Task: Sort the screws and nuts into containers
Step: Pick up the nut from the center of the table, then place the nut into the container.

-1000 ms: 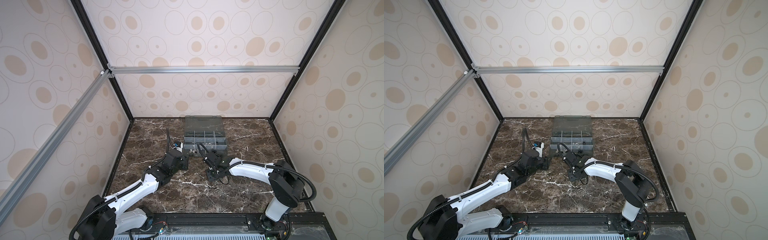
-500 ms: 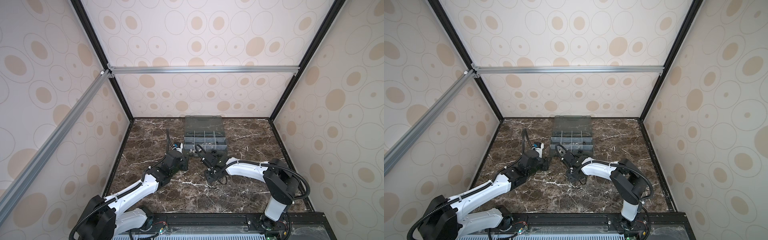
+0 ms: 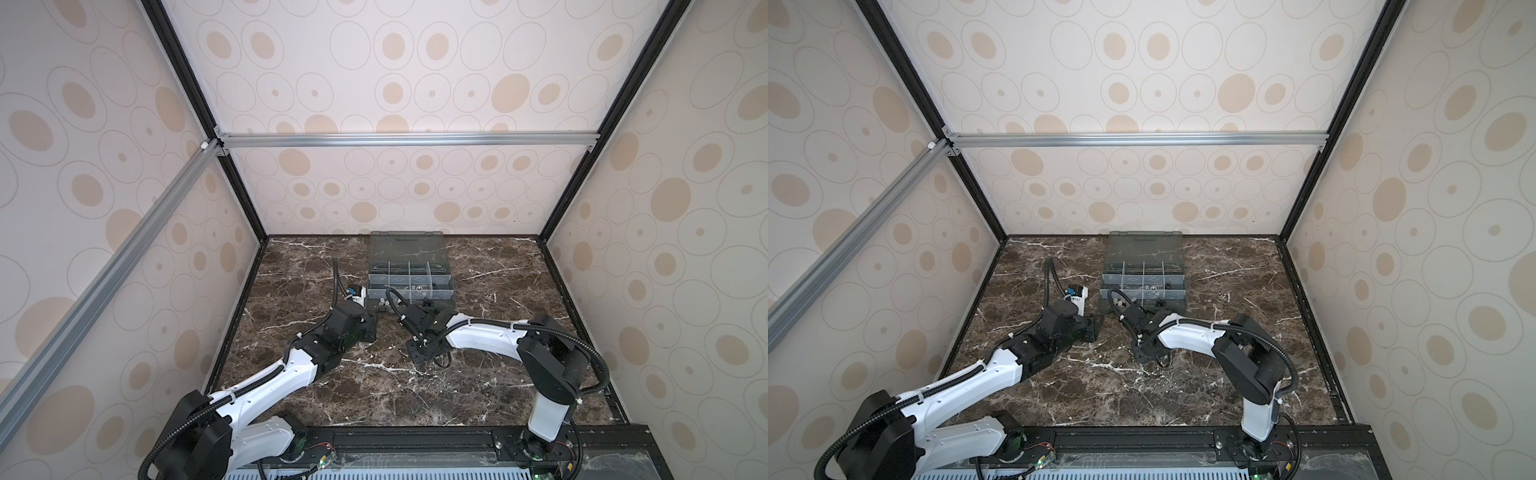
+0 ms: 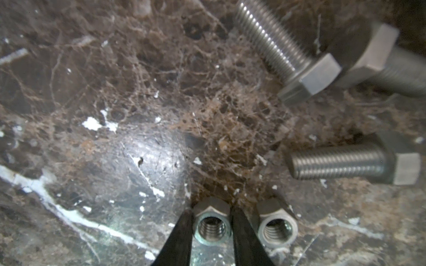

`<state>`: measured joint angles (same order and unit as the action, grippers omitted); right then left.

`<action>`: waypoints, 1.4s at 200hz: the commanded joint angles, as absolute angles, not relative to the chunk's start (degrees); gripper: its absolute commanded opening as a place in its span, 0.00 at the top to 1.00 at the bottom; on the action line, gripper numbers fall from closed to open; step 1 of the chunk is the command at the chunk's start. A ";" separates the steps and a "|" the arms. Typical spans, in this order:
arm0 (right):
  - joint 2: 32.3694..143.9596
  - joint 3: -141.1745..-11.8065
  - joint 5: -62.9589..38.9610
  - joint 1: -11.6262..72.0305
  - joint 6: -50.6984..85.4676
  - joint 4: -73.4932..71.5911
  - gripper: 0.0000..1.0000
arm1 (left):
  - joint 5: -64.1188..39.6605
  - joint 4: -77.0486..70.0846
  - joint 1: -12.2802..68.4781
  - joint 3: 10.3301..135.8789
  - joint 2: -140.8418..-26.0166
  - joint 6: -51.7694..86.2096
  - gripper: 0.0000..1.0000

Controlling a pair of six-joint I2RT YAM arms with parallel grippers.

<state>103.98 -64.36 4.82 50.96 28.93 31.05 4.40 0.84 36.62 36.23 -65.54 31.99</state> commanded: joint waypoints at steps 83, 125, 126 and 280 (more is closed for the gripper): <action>103.40 -65.71 5.90 51.48 28.35 32.84 0.77 | 4.24 -0.35 36.11 36.34 -65.12 32.78 0.59; 99.33 -70.13 8.68 50.04 24.18 35.53 0.78 | 4.04 -0.46 36.12 36.38 -65.27 32.85 0.59; 99.28 -70.26 8.73 49.98 24.04 35.61 0.78 | 4.04 -0.49 36.12 36.39 -65.24 32.90 0.59; 121.63 -103.67 2.84 32.24 22.29 38.10 0.79 | 1.38 -1.89 36.11 35.14 -63.98 34.98 0.59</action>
